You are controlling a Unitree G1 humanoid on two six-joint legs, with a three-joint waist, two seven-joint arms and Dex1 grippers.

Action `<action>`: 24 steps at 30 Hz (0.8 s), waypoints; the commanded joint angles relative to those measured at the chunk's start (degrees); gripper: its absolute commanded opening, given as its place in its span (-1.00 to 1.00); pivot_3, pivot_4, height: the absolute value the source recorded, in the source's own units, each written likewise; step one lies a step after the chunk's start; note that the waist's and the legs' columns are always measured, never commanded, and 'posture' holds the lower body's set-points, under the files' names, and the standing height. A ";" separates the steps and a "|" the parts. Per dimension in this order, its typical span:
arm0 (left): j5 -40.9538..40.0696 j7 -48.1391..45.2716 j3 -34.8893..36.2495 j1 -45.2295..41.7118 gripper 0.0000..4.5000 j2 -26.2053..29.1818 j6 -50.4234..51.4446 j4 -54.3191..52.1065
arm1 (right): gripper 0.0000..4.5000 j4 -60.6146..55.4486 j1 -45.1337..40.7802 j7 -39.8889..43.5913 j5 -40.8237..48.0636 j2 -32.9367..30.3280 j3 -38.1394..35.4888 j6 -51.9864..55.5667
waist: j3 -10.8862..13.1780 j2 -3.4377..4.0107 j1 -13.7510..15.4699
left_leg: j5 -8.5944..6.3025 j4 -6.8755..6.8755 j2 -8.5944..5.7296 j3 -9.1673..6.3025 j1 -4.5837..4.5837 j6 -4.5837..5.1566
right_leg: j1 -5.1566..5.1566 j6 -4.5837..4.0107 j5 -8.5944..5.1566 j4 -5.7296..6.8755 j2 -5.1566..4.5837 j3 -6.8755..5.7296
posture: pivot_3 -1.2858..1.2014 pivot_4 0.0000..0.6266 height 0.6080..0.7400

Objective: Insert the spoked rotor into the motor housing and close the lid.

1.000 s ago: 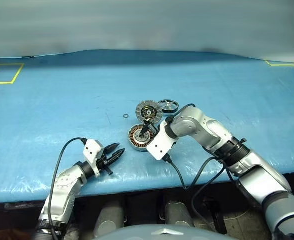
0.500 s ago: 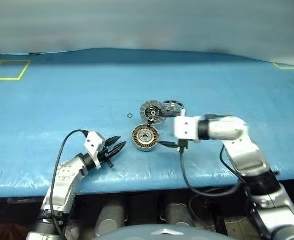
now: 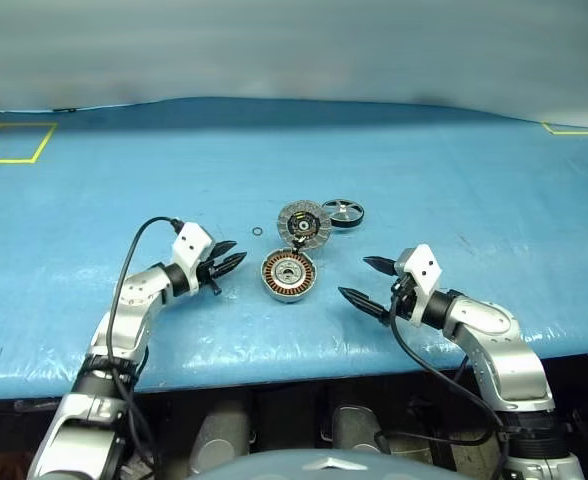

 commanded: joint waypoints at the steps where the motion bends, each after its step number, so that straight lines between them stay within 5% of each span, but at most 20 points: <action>1: 3.54 0.18 -1.89 -5.89 -0.31 0.46 1.17 5.95 | 0.99 0.36 -1.64 -0.95 0.00 -1.65 0.51 -1.56 | 0.00 -0.01 -0.01 | 0.00 0.00 0.00 0.00 0.00 0.00 | 0.01 0.00 0.00 0.00 0.01 0.00 | 0.03 -0.52 1.00; 12: 6.31 5.00 -0.83 -22.06 -0.31 -7.27 -0.36 29.74 | 0.99 2.53 -4.98 -2.34 -0.63 -4.47 4.21 -1.73 | 0.05 -0.10 -0.06 | -0.01 0.01 -0.07 0.00 -0.02 0.10 | 0.06 0.41 0.19 -0.04 0.02 0.04 | 0.03 -0.52 1.00; 24: 2.86 3.99 3.73 -23.19 -0.31 -11.70 1.13 34.70 | 0.99 0.82 -3.64 -4.80 -0.78 -5.65 5.07 -1.53 | 0.05 -0.10 -0.09 | -0.04 0.06 -0.09 0.02 -0.02 0.15 | 0.08 0.46 0.16 -0.05 -0.02 0.07 | 0.03 -0.52 1.00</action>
